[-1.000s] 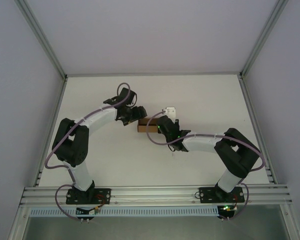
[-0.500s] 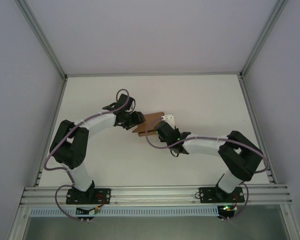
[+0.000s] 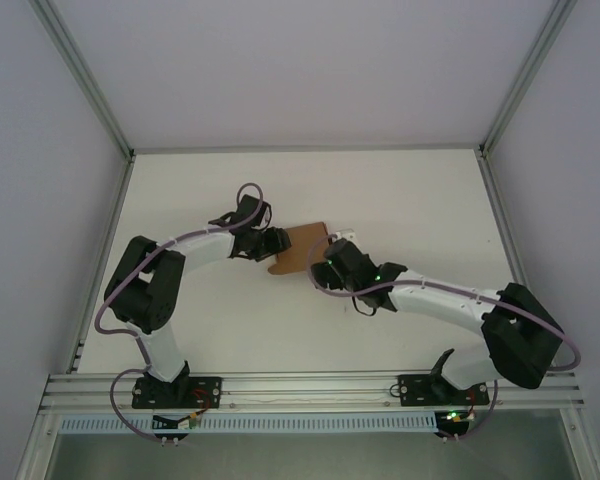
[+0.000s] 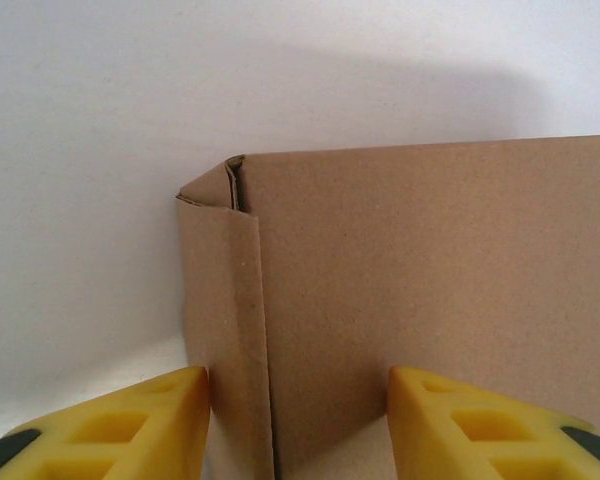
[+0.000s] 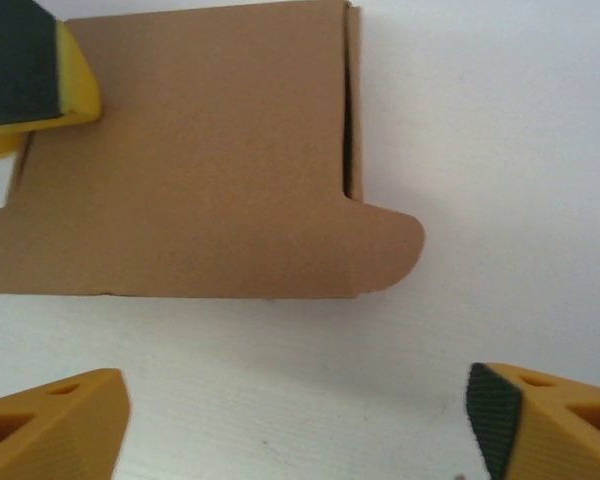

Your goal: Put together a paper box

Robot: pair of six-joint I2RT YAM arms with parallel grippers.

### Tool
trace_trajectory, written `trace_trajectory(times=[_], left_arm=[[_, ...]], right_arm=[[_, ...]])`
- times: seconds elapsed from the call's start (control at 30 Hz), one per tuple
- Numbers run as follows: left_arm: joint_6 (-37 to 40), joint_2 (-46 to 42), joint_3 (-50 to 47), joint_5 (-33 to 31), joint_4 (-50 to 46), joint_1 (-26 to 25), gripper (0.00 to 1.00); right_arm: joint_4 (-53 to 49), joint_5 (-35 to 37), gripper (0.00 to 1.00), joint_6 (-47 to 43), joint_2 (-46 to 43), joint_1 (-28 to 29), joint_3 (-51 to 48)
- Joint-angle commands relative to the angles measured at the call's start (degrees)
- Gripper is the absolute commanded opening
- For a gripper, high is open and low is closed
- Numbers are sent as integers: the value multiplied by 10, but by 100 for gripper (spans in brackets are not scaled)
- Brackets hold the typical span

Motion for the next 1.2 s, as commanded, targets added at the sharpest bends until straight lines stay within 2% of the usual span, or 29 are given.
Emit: trace_trajectory(times=[0.0,0.2,0.33,0.47,0.6,0.73,0.83,0.97,1.17], left_arm=[[28,16,-31,38,46,10,43],[12,42,-71,150,155,44,26],[22,35,-87,147,168,48,20],[13,41,-108,184,211,68,18],[-12,63,-120,220,260,80,15],[-8,66,-122,218,262,86,13],[2,59,-123,213,251,88,14],[0,60,-125,223,266,88,14],[-23,67,-125,246,306,88,16]], right_arm=[[-22,-95,100,-7,6,-57,48],[-22,-284,100,1,35,-166,84],[-48,-345,100,6,73,-219,119],[-36,-441,100,26,131,-276,143],[-8,-526,100,36,188,-293,162],[-6,-573,99,48,237,-294,186],[29,-614,93,69,265,-294,190],[68,-673,72,94,304,-293,208],[125,-699,53,119,323,-294,206]])
